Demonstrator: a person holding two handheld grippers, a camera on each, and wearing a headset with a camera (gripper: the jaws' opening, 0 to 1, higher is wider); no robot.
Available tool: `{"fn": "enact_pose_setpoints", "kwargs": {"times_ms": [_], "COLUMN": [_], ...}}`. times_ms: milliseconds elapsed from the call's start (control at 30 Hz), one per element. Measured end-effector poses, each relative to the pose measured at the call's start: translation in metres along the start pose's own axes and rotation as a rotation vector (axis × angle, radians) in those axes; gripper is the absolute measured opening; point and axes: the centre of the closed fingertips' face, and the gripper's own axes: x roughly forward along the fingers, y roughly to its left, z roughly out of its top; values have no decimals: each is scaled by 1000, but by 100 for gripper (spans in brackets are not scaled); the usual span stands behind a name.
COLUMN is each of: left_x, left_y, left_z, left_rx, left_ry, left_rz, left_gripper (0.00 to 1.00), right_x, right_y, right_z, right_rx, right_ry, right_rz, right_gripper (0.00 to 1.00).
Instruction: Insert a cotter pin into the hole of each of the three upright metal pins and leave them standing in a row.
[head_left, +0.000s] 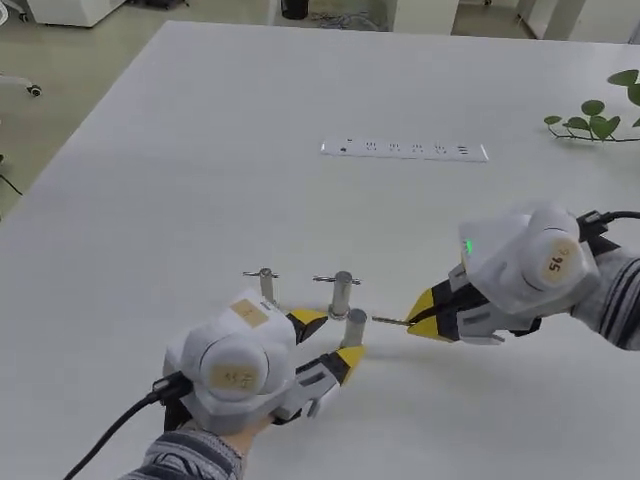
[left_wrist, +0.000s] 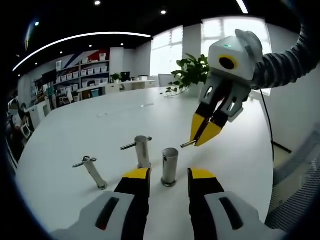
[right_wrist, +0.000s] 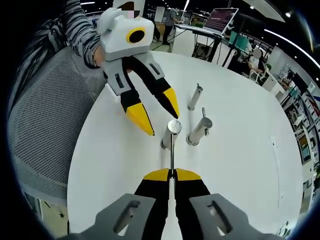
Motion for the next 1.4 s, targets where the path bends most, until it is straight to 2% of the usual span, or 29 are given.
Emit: {"fn": "enact_pose_setpoints", "kwargs": {"times_ms": [233, 500, 767, 1100, 1167, 1400], "left_x": [12, 22, 27, 30, 30, 31], "left_y": [-2, 0, 2, 1, 1, 1], "left_z": [-4, -10, -14, -15, -15, -16], "left_rx": [-6, 13, -16, -16, -16, -6], "left_ry": [20, 61, 78, 83, 85, 86], "left_rz": [9, 36, 46, 50, 49, 44], "left_gripper": [25, 22, 18, 10, 10, 10], "right_x": [4, 7, 10, 10, 9, 8], "right_y": [-3, -3, -3, -3, -3, -3], "right_z": [-2, -2, 0, 1, 5, 5], "right_rx": [-7, -8, -14, -33, -29, -35], "right_ry": [9, 3, 2, 12, 3, 20], "right_rz": [-1, 4, 9, 11, 12, 11], "right_gripper": [0, 0, 0, 0, 0, 0]}}
